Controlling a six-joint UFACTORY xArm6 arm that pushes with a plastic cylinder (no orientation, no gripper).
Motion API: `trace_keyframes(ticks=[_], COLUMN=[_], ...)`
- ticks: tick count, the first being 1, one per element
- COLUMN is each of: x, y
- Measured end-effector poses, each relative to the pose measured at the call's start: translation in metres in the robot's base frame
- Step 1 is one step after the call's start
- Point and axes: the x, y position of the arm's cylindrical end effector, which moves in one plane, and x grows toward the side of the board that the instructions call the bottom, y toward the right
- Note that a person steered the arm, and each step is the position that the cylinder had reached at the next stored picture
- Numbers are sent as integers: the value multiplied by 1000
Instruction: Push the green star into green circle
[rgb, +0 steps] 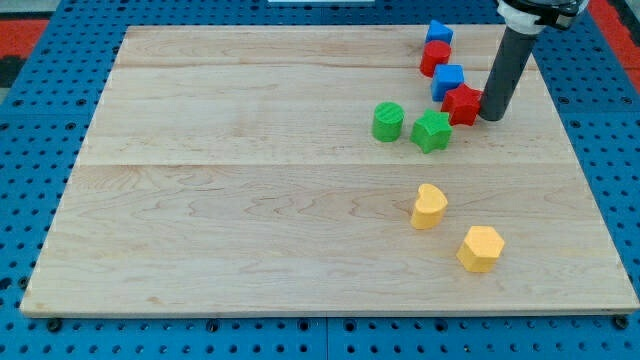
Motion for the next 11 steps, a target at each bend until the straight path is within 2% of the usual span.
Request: trace_keyframes(ticks=[3,5,8,10,11], x=[44,44,45,46,25], y=[-7,-57,-223,-363,-427])
